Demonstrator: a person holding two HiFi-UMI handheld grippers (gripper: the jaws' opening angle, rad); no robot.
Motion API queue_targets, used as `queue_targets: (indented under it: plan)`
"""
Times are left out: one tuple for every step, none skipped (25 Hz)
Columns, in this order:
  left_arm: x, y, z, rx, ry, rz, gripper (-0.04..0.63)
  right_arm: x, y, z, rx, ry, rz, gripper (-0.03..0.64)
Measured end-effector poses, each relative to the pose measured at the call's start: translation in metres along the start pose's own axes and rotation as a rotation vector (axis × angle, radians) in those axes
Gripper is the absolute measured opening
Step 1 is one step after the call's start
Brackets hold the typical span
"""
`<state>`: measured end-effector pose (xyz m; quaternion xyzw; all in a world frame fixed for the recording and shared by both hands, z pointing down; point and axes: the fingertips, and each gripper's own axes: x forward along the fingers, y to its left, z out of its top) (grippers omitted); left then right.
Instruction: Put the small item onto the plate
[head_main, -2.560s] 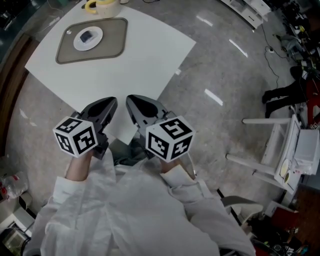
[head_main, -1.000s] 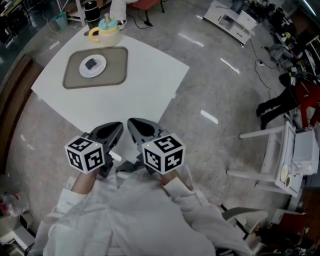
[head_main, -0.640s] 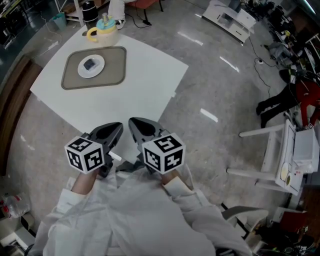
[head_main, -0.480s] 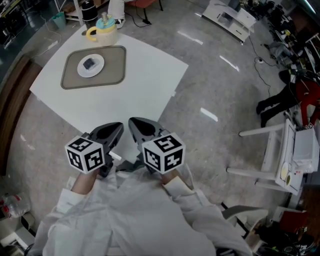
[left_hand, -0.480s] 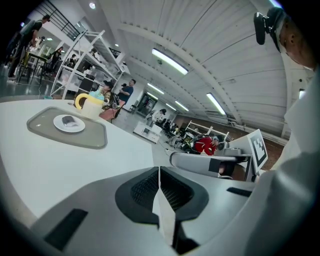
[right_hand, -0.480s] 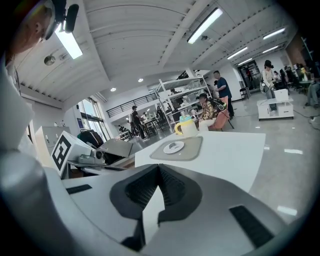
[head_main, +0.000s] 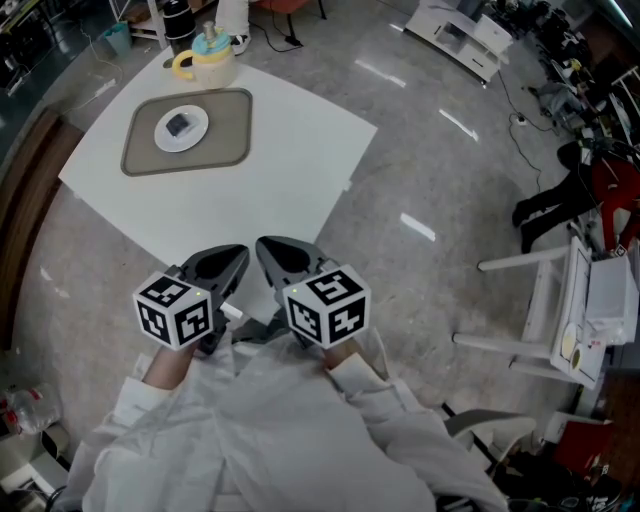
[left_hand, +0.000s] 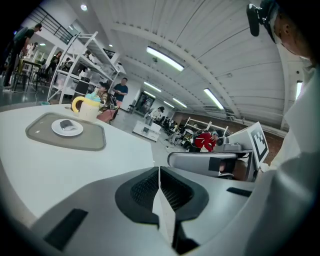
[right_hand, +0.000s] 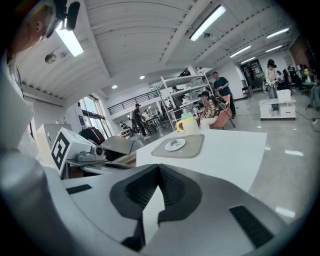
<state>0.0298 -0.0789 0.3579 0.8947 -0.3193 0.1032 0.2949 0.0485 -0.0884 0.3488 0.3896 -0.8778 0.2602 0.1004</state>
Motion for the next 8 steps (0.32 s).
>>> queue_targets:
  plan:
    - [0.0002,-0.0006,-0.0003,0.005,0.002,-0.001,0.018,-0.0002,-0.0005,-0.0006,0.001,0.001,-0.002,0.015]
    - [0.0004,-0.001,-0.0007,0.006,0.004,-0.003,0.018,-0.0003,-0.0009,-0.0012,0.003,0.003,-0.004,0.015]
    - [0.0004,-0.0012,-0.0012,0.006,0.006,-0.005,0.018,-0.0004,-0.0012,-0.0016,0.004,0.003,-0.006,0.015]
    - [0.0003,-0.0013,-0.0016,0.007,0.007,-0.006,0.018,-0.0005,-0.0012,-0.0018,0.004,0.004,-0.007,0.015]
    - [-0.0001,-0.0014,-0.0019,0.01,0.009,-0.007,0.018,-0.0005,-0.0012,-0.002,0.005,0.003,-0.008,0.015]
    - [-0.0006,-0.0015,-0.002,0.015,0.01,-0.007,0.018,-0.0004,-0.0012,-0.0022,0.005,0.003,-0.009,0.015]
    - [-0.0011,-0.0016,-0.0019,0.02,0.01,-0.006,0.018,-0.0002,-0.0012,-0.0025,0.005,0.003,-0.009,0.015]
    - [-0.0016,-0.0017,-0.0018,0.026,0.01,-0.006,0.018,0.0001,-0.0012,-0.0029,0.005,0.002,-0.009,0.015]
